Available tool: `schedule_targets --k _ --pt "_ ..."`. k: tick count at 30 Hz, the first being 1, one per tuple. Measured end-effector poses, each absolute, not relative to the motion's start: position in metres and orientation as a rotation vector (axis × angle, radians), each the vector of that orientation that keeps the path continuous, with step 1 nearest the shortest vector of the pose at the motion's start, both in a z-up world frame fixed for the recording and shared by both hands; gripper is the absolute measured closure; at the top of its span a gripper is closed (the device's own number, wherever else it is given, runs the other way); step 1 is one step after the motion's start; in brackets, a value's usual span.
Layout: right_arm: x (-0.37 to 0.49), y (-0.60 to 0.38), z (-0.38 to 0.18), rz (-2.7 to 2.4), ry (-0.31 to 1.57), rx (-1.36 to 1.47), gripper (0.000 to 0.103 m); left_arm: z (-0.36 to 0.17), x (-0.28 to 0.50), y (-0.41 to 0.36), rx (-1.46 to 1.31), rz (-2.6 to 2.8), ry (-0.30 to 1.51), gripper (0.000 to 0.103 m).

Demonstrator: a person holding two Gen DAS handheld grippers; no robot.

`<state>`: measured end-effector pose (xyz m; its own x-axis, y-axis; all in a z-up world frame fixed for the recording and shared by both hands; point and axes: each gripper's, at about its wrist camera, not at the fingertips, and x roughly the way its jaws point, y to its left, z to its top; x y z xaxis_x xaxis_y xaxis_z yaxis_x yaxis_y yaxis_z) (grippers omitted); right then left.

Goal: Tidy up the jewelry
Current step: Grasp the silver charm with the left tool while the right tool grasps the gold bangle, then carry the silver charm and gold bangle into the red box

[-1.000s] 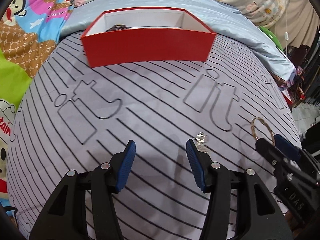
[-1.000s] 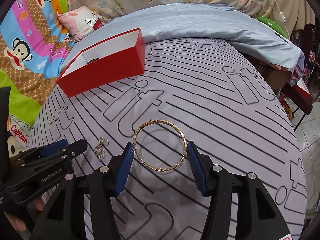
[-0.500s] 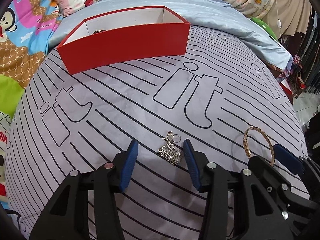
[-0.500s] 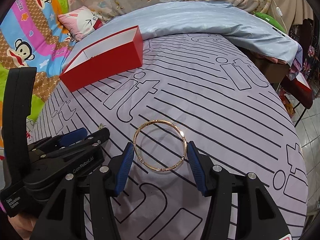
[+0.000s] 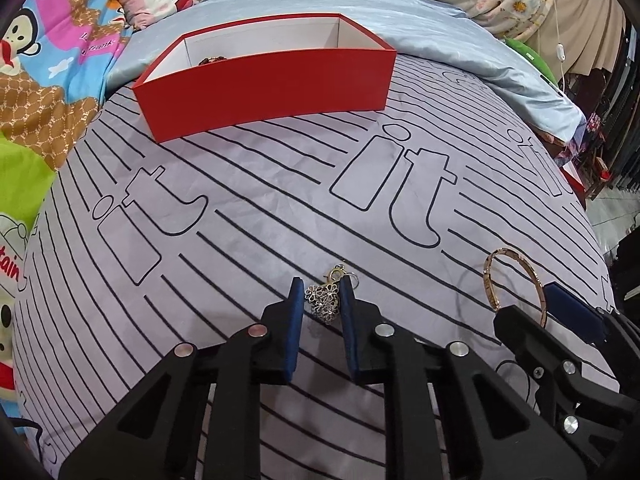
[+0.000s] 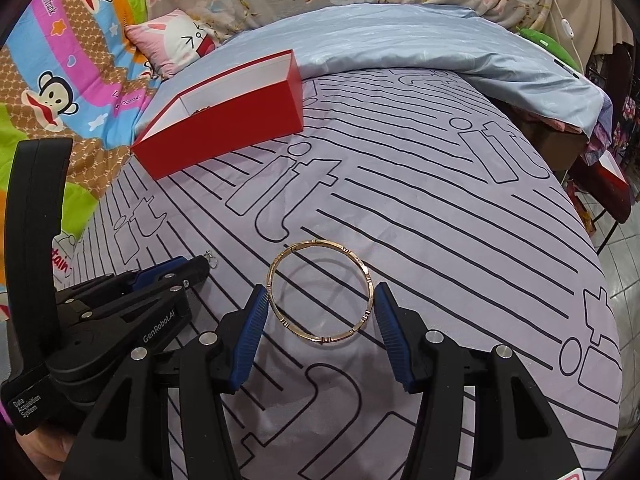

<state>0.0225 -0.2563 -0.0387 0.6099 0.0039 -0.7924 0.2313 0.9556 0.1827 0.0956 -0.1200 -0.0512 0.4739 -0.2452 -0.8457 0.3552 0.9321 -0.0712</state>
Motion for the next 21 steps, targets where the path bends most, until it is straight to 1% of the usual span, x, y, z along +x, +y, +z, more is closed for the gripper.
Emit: schedule_targets --k 21 --pt "0.037 -0.205 -0.004 -0.041 0.848 0.204 0.05 -0.009 0.102 -0.067 0.064 -0.295 0.962 0.085"
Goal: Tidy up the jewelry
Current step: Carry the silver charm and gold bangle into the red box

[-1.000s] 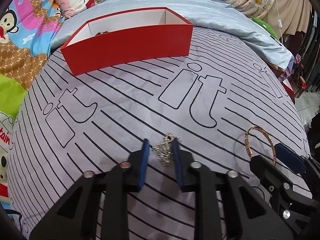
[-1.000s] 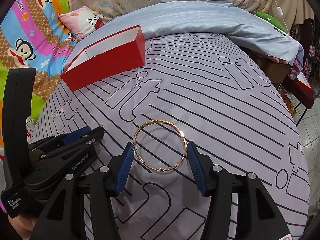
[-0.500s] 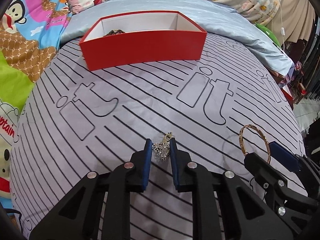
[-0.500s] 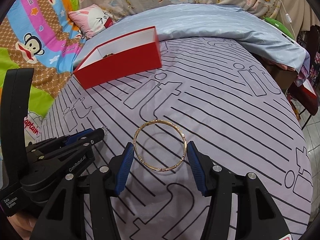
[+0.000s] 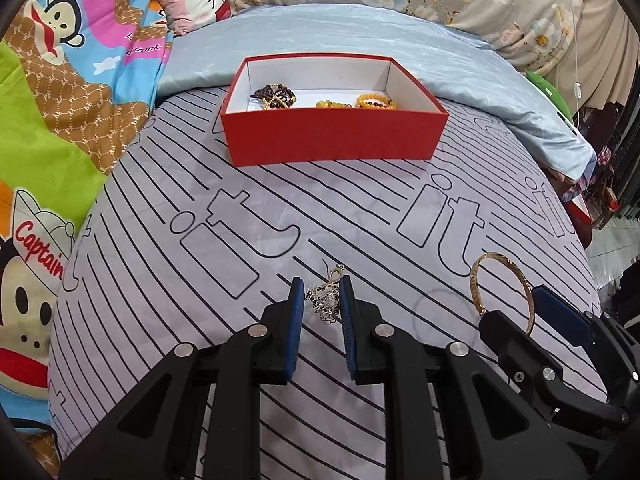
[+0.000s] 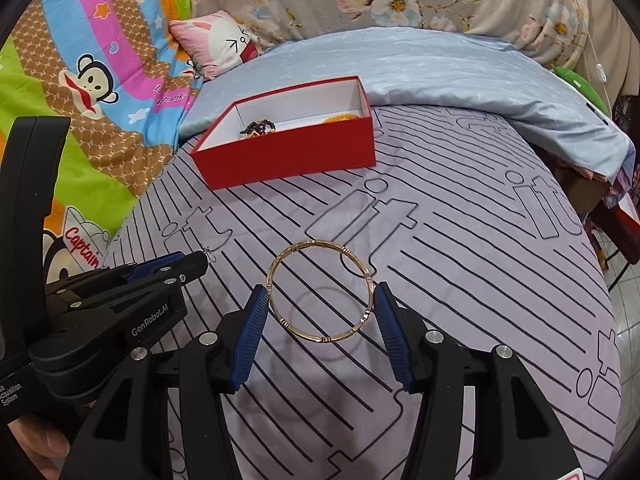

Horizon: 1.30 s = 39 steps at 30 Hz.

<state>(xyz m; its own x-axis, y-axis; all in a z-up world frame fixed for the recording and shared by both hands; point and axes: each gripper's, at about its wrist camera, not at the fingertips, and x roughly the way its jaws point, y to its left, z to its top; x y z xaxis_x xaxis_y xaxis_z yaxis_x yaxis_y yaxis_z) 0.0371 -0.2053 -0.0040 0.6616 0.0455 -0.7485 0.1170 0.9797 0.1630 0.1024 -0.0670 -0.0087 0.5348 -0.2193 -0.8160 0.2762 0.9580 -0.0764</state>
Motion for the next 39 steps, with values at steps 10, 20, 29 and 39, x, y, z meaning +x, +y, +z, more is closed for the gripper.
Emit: schedule_targets --k 10,20,29,39 --pt "0.054 -0.197 0.015 -0.02 0.809 0.173 0.05 0.01 0.116 -0.059 0.05 -0.283 0.927 0.085" --pt "0.089 -0.201 0.038 -0.014 0.756 0.146 0.05 0.035 0.149 -0.063 0.053 -0.272 0.869 0.085" --pt "0.136 -0.21 0.057 -0.024 0.7 0.122 0.05 0.058 0.195 -0.077 0.059 -0.254 0.808 0.085" --pt "0.19 -0.218 0.067 -0.029 0.668 0.098 0.05 0.069 0.249 -0.088 0.061 -0.229 0.772 0.085"
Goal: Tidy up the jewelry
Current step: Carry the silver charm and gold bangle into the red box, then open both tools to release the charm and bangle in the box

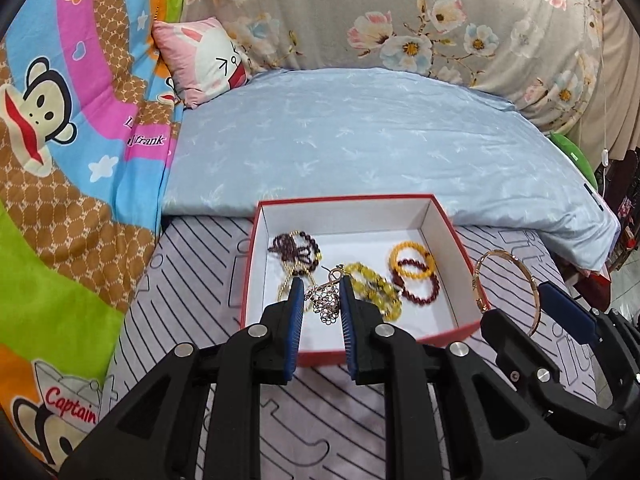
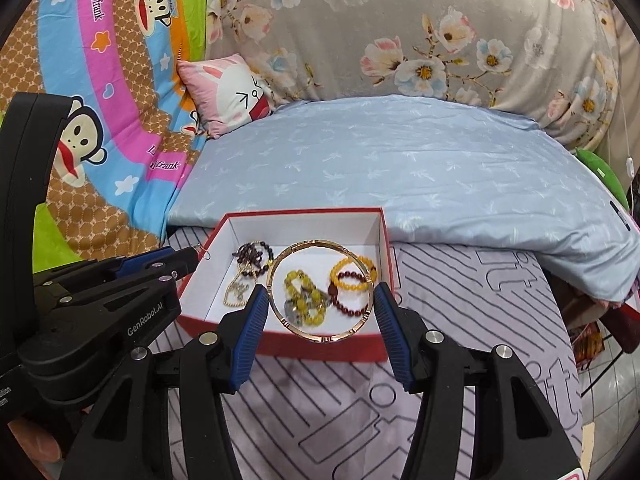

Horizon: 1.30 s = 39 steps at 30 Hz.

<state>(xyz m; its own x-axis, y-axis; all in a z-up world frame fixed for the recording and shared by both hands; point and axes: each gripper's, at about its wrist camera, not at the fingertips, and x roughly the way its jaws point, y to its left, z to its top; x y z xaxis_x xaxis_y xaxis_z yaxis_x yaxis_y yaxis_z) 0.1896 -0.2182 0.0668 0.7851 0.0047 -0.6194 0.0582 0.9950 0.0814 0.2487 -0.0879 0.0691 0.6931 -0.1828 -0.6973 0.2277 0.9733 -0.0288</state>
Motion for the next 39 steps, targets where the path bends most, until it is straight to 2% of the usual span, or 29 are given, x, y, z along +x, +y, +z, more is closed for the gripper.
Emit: schedule_targets --k 16,39 --pt "0.252 -0.226 0.047 -0.034 0.693 0.082 0.05 0.048 0.307 -0.098 0.076 -0.194 0.795 0.085" --pt "0.289 -0.234 0.004 -0.049 0.771 0.102 0.05 0.001 0.345 -0.11 0.092 -0.186 0.865 0.085"
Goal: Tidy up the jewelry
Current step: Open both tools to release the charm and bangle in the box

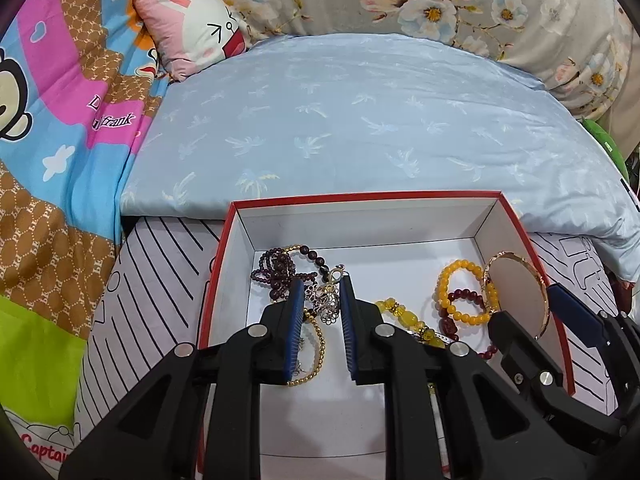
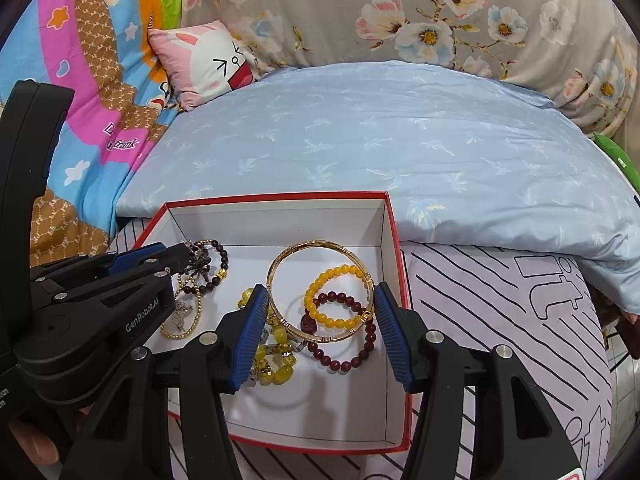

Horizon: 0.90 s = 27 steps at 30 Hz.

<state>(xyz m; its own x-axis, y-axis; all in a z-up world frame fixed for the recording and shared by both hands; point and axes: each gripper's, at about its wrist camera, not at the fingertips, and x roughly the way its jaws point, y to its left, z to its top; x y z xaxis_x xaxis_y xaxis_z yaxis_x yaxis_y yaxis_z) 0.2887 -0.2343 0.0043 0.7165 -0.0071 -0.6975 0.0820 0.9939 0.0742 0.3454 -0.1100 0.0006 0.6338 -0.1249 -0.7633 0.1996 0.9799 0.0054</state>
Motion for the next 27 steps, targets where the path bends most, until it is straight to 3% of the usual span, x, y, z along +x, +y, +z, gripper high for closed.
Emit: schedule_targets --k 6,11,27 --pt "0.296 -0.235 -0.005 -0.051 0.794 0.103 0.049 -0.01 0.353 -0.112 0.097 -0.182 0.887 0.084" --pt "0.295 -0.234 -0.007 -0.067 0.794 0.106 0.049 -0.014 0.355 -0.109 0.096 -0.158 0.889 0.068" --pt "0.281 -0.235 -0.002 -0.075 0.791 0.123 0.049 -0.008 0.343 -0.108 0.099 -0.163 0.885 0.067"
